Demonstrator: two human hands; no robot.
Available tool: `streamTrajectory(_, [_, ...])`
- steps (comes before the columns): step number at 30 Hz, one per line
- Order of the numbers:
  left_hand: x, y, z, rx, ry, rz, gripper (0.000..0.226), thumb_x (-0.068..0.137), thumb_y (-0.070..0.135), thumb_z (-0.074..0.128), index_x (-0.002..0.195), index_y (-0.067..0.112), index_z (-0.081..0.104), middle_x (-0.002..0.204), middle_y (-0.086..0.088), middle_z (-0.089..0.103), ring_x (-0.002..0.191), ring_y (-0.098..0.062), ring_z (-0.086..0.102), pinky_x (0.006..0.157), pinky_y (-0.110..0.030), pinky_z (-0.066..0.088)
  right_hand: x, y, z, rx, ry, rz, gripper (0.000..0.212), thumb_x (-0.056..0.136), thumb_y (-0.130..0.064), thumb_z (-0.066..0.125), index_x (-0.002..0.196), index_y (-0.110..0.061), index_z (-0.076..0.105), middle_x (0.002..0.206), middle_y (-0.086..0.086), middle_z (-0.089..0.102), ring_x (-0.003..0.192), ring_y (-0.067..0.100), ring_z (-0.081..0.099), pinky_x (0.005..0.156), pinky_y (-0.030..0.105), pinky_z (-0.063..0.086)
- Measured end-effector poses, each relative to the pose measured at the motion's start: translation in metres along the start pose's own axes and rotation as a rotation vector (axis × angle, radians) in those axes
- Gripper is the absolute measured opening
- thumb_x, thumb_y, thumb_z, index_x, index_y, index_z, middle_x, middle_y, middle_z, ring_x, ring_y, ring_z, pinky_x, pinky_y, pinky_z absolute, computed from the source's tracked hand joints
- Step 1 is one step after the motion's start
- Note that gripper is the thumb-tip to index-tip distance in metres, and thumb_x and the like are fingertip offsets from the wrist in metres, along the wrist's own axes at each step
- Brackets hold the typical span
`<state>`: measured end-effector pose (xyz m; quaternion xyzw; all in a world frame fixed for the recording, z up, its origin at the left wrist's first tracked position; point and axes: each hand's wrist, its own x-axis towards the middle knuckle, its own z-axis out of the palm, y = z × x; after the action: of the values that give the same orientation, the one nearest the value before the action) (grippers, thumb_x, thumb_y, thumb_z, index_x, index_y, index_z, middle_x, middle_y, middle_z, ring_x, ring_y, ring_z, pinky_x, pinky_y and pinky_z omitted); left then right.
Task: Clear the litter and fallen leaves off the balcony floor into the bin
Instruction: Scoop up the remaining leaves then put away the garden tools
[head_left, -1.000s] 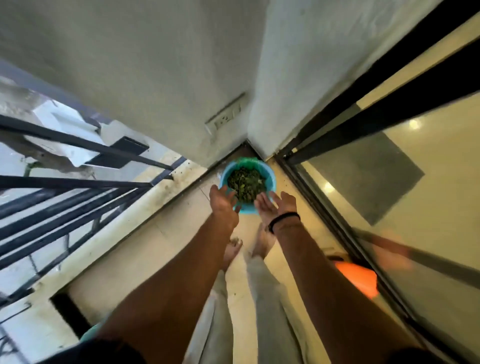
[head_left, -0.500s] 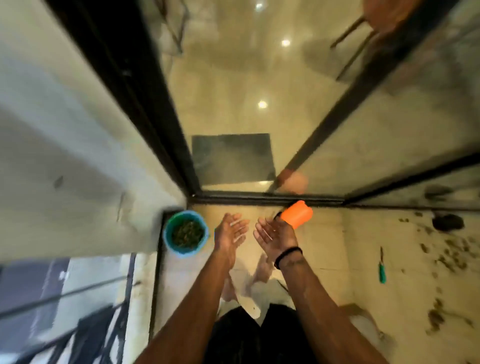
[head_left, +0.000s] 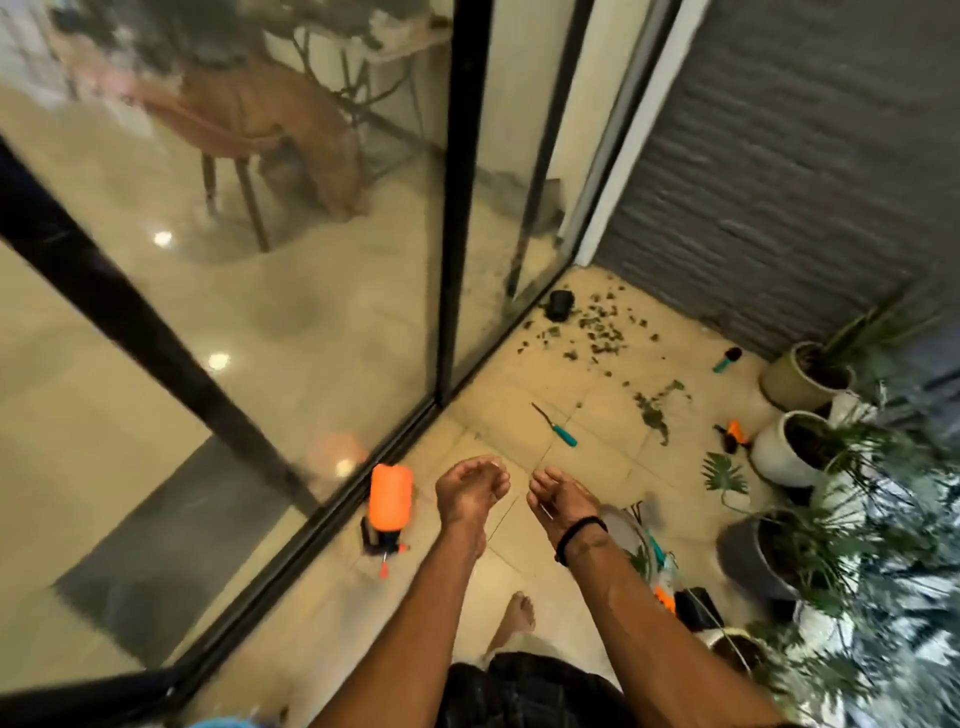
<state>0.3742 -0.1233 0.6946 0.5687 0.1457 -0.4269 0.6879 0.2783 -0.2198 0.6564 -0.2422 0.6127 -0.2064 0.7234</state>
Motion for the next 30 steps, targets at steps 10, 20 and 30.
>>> streamTrajectory(10, [0.066, -0.046, 0.194, 0.200, 0.033, -0.104, 0.016, 0.088, -0.005, 0.071, 0.096, 0.009, 0.072, 0.073, -0.010, 0.074, 0.062, -0.019, 0.067, 0.056, -0.024, 0.057, 0.108, -0.136, -0.106, 0.094, 0.167, 0.004, 0.019, 0.098, -0.011, 0.053, 0.113, -0.009, 0.065, 0.086, 0.008, 0.071, 0.073, 0.022, 0.066, 0.063, 0.031, 0.054])
streamTrajectory(20, [0.160, -0.061, 0.334, 0.371, -0.021, -0.193, 0.013, 0.099, 0.015, 0.065, 0.087, 0.010, 0.065, 0.080, -0.010, 0.072, 0.068, -0.020, 0.067, 0.056, -0.025, 0.055, 0.204, -0.229, -0.107, 0.355, 0.201, 0.061, 0.019, 0.094, -0.013, 0.062, 0.110, -0.007, 0.069, 0.103, 0.013, 0.076, 0.094, 0.025, 0.071, 0.085, 0.038, 0.058])
streamTrajectory(30, [0.311, -0.060, 0.521, 0.625, -0.328, -0.391, 0.017, 0.100, 0.023, 0.065, 0.106, 0.007, 0.067, 0.092, -0.011, 0.073, 0.079, -0.022, 0.067, 0.070, -0.029, 0.054, 0.330, -0.392, -0.113, 0.345, 0.342, 0.018, 0.024, 0.092, -0.010, 0.061, 0.113, -0.011, 0.073, 0.109, 0.011, 0.077, 0.084, 0.021, 0.067, 0.067, 0.028, 0.051])
